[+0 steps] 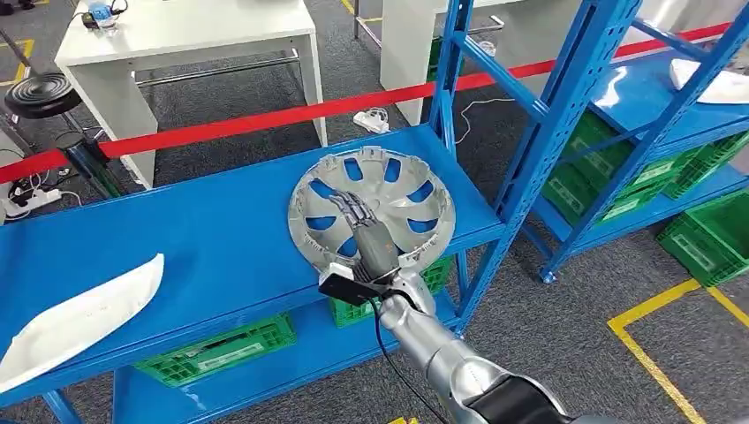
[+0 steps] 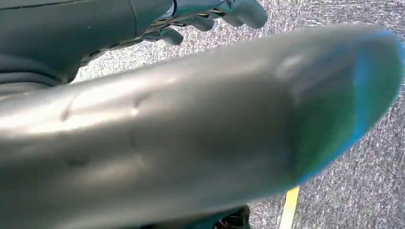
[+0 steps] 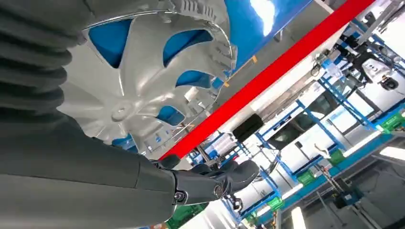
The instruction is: Take the parts from the cabinet and place them on the table.
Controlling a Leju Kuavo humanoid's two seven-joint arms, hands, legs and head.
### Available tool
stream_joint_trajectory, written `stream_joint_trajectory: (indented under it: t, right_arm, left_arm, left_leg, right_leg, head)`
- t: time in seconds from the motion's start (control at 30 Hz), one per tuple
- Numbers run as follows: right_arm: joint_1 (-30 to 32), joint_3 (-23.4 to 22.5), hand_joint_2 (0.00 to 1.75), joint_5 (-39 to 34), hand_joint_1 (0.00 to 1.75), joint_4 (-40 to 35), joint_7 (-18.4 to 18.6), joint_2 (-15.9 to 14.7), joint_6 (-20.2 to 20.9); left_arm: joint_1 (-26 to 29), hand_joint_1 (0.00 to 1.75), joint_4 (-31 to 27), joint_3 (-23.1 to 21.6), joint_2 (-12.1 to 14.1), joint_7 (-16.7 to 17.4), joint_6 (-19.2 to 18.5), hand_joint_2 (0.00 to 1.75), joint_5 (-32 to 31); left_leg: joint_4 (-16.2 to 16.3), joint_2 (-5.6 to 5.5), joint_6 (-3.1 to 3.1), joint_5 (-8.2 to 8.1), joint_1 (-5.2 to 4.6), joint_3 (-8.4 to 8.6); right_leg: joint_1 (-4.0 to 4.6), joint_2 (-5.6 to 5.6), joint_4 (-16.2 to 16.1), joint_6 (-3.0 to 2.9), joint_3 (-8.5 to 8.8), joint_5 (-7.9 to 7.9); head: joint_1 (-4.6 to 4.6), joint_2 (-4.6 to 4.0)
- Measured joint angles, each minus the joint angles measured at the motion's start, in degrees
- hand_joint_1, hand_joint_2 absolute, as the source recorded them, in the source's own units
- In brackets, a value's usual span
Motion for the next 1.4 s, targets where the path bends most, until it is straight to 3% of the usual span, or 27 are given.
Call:
stream_joint_trajectory:
  t: [0.1, 0.13, 0.63, 0.8, 1.0, 1.03, 1.1, 1.13, 1.4]
  right_arm:
    - [-0.01, 0.00, 0.00, 0.48, 0.00, 0.00, 0.63, 0.41, -1.28]
    - [0.01, 0.00, 1.75, 0.63, 0.00, -0.02, 1.39, 0.61, -1.59]
    - [4.93, 0.09, 1.75, -0.83, 0.00, -1.20, 6.27, 2.64, -0.39]
    - [6.45, 1.42, 1.75, 2.52, 0.00, -2.97, 12.40, 3.15, -2.38]
    - [9.12, 3.17, 1.75, 5.46, 0.00, -5.57, 16.58, 3.39, -4.34]
    - [9.54, 3.45, 0.00, 6.42, 0.00, -6.42, 17.83, 3.39, -4.96]
    - [10.31, 4.04, 0.00, 8.57, 0.00, -8.11, 20.29, 3.39, -6.36]
    - [10.59, 4.24, 1.75, 9.36, 0.00, -8.99, 21.07, 3.39, -6.93]
    - [12.59, 4.81, 1.75, 13.68, 0.00, -15.43, 26.82, 2.78, -7.60]
  left_arm:
    - [0.01, 0.00, 0.00, 0.00, -0.02, 0.13, 0.07, 0.00, 0.20]
    - [0.01, 0.00, 0.00, 0.00, -0.04, 0.13, 0.09, 0.00, 0.50]
    - [0.25, 0.00, 0.02, 0.02, -0.50, 1.53, 1.11, 0.00, 1.70]
    - [0.26, 0.00, 0.02, 0.13, -0.57, 0.57, 1.09, 0.00, 2.45]
    - [0.30, 0.00, 0.02, 0.33, -0.70, 0.11, 1.09, 0.00, 2.99]
    - [0.31, 0.00, 0.02, 0.50, -0.72, 0.05, 1.09, 0.00, 3.02]
    - [0.33, 0.00, 0.02, 0.70, -0.79, 0.00, 1.07, 0.00, 3.06]
    - [0.32, 0.00, 0.02, 0.83, -0.83, 0.00, 1.03, 0.00, 3.08]
    - [0.49, 0.00, 0.02, 1.62, -0.83, 0.83, 0.92, 0.00, 3.65]
  left_leg:
    - [-0.08, 0.00, -0.01, 0.01, 0.00, 0.06]
    - [-0.10, 0.02, -0.02, 0.01, 0.00, 0.07]
    - [-0.14, 0.01, -0.05, -0.01, 0.01, 0.16]
    - [-0.15, -0.01, -0.11, -0.08, 0.02, 0.39]
    - [-0.18, -0.02, -0.11, -0.07, 0.01, 0.39]
    - [-0.18, -0.02, -0.11, -0.07, 0.01, 0.39]
    - [-0.18, 0.00, -0.11, -0.07, 0.01, 0.39]
    - [-0.18, 0.00, -0.11, -0.07, 0.01, 0.40]
    - [-0.19, 0.01, -0.12, -0.08, 0.01, 0.39]
  right_leg:
    - [0.00, 0.00, 0.00, 0.00, 0.01, -0.01]
    - [0.00, 0.00, 0.00, -0.01, 0.02, -0.01]
    - [0.00, 0.00, 0.00, -0.06, 0.05, -0.12]
    - [0.01, 0.00, 0.00, -0.07, 0.27, -0.23]
    - [0.01, -0.01, 0.00, -0.06, 0.28, -0.23]
    - [0.01, -0.01, 0.00, -0.07, 0.28, -0.23]
    - [0.00, -0.01, 0.00, -0.07, 0.27, -0.23]
    - [0.00, 0.00, 0.00, -0.07, 0.27, -0.23]
    - [0.00, 0.00, 0.00, -0.07, 0.25, -0.24]
  head:
    - [0.00, -0.02]
    - [0.00, -0.02]
    - [0.00, -0.02]
    - [0.00, -0.02]
    - [0.00, -0.02]
    - [0.00, -0.02]
    - [0.00, -0.02]
    - [0.00, 0.00]
    - [0.00, 0.00]
